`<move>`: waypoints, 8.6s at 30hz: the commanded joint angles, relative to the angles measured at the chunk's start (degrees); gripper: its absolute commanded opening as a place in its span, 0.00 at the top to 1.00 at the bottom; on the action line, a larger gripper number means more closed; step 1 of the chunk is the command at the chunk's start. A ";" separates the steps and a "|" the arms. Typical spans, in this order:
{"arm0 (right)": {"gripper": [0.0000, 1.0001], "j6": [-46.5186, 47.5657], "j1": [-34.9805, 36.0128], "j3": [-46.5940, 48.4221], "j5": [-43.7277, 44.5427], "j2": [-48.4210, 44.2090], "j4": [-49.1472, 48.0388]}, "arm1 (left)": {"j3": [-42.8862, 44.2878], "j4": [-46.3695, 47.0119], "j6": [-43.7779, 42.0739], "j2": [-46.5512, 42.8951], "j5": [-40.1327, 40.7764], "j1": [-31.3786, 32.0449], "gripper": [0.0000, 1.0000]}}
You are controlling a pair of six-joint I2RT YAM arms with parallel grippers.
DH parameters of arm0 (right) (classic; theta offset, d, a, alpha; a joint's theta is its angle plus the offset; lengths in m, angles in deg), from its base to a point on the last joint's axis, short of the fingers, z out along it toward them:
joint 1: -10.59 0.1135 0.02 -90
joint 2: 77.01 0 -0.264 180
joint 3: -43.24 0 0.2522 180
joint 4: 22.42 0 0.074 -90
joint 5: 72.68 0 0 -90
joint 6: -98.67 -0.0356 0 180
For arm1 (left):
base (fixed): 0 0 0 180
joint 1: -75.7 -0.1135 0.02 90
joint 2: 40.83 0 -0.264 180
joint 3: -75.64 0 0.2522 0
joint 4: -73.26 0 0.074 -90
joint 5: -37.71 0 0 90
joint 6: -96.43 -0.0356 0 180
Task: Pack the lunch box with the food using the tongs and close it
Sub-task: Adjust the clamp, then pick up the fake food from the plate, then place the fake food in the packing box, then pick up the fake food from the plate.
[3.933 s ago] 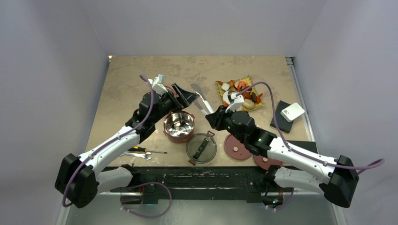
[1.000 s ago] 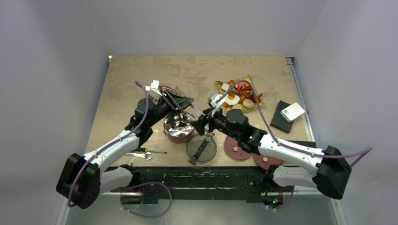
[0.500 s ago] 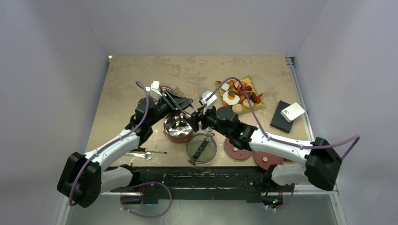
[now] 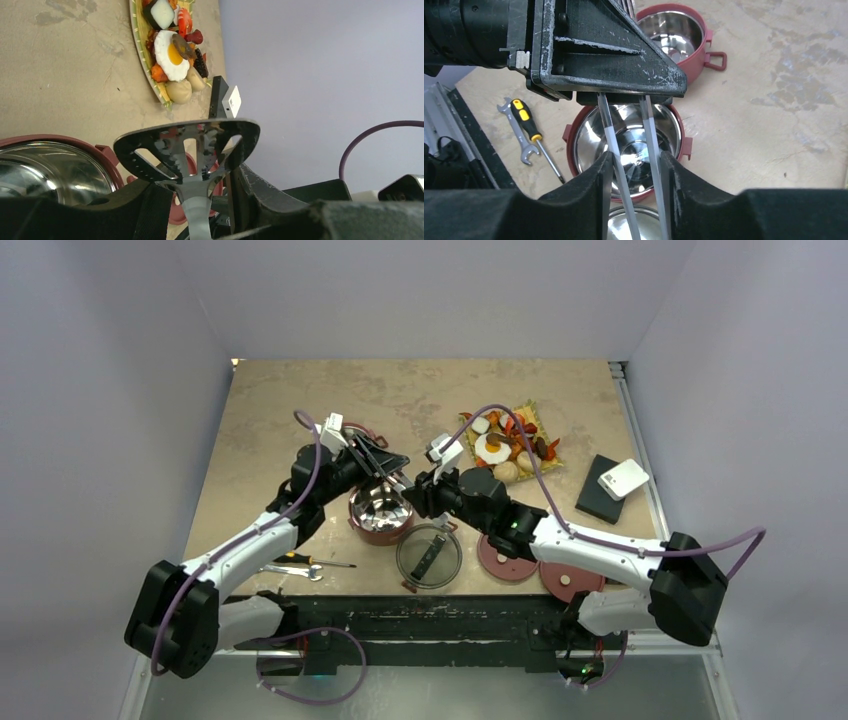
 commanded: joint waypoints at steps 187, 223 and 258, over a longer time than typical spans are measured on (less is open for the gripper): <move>1.00 -9.75 -7.82 18.74 -12.38 -9.92 43.17 | 18.36 -36.50 -50.22 -6.04 20.93 -12.06 0.01; 0.62 -9.36 0.75 20.33 -6.89 -0.86 41.87 | 17.91 -36.30 -50.38 -6.69 21.86 -14.23 0.01; 0.59 -17.02 -52.32 -4.26 -30.60 -12.34 34.63 | 17.64 -35.78 -50.18 -6.73 21.12 -14.24 0.01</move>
